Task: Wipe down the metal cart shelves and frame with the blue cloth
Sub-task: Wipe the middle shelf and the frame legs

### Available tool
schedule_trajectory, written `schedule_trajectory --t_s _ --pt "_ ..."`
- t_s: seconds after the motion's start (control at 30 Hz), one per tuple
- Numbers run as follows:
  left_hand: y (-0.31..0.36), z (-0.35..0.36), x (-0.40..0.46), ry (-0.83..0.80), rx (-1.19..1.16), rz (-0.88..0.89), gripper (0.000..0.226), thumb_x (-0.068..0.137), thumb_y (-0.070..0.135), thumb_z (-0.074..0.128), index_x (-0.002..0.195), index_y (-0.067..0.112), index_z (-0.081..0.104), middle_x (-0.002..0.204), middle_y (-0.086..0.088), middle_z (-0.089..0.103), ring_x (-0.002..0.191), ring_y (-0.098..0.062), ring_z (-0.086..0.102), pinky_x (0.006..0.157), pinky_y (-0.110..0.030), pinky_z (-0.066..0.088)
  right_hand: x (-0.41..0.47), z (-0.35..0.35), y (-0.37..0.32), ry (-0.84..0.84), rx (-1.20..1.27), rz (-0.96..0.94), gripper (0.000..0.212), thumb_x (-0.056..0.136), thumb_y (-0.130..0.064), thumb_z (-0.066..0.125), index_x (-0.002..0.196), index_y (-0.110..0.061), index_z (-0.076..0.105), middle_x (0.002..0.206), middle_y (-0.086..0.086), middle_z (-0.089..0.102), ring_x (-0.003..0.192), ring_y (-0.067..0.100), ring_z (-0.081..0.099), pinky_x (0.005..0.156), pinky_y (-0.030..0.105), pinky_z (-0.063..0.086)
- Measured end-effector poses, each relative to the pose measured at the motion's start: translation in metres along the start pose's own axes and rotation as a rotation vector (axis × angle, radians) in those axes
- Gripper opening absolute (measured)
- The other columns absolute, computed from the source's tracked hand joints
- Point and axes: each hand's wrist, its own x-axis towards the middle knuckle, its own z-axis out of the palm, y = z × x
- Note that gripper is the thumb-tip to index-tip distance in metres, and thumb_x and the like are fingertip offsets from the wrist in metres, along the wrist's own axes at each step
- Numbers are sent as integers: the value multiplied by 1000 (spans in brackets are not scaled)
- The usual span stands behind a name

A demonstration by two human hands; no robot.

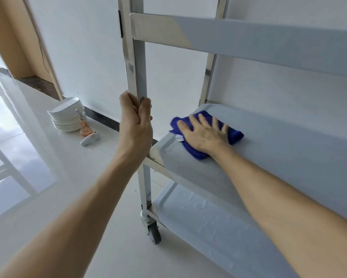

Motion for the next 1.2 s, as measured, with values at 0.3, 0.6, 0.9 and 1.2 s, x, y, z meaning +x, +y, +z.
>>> schedule_trajectory --t_s 0.3,0.6,0.9,1.2 --pt "-3 -7 5 -45 93 92 12 105 18 41 102 12 32 103 -26 56 87 -40 57 65 -24 50 -78 -2 23 -132 -47 -796 62 91 -75 21 149 -61 6 159 -37 -2 151 3 -13 121 38 -11" --pt "-3 -6 7 -92 134 121 14 105 11 40 100 8 28 91 -28 44 80 -44 50 62 -34 40 7 -15 60 -36 -129 -228 70 84 -81 15 150 -57 12 165 -21 7 153 15 5 122 47 6" --pt "-7 -3 5 -18 209 116 16 103 12 40 99 11 25 99 -37 52 88 -44 50 64 10 25 -65 7 4 -82 -79 -595 62 88 -77 16 146 -63 0 163 -26 -3 153 15 -10 121 48 -11" --pt "-10 -1 7 -26 242 141 16 104 14 42 101 12 27 100 -31 54 84 -35 54 57 4 30 -85 -37 151 2 -74 -426 53 88 -77 22 138 -67 13 161 -25 14 152 9 11 123 39 12"
